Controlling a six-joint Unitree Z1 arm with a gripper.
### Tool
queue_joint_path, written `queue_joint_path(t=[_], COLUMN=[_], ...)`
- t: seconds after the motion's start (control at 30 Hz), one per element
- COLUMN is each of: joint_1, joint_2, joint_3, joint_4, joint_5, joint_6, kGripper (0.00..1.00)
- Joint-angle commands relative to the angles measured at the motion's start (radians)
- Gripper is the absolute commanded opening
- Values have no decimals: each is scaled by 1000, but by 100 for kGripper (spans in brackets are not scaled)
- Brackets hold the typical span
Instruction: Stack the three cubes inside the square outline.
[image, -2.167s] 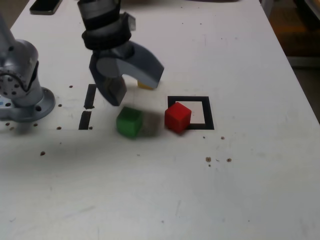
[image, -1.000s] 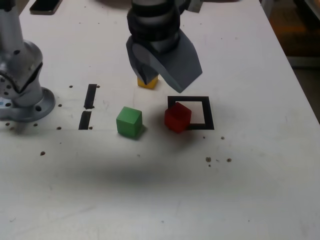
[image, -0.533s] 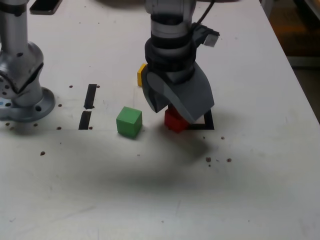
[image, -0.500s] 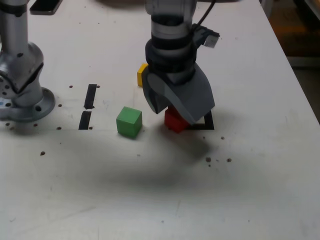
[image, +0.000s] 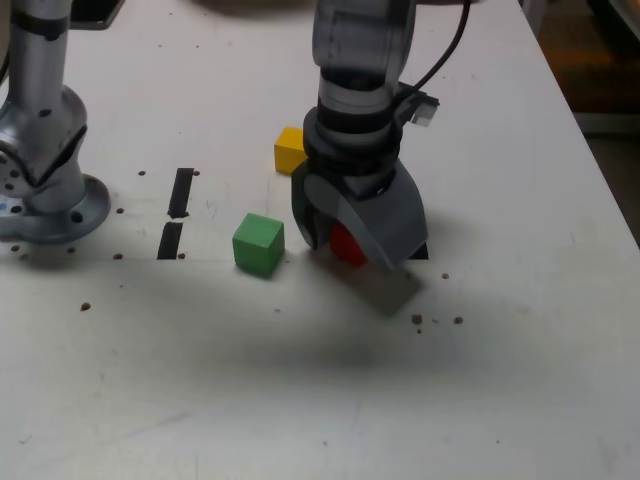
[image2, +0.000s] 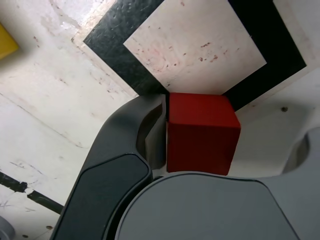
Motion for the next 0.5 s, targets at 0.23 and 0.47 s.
queue_joint_path(t=[0.23, 0.47], joint_1=[1, 1], joint_2=[1, -14], joint_3=[-13, 22], joint_4=[-42, -73], joint_5=[-38, -69], joint_6=[-9, -27], kGripper=[15, 11])
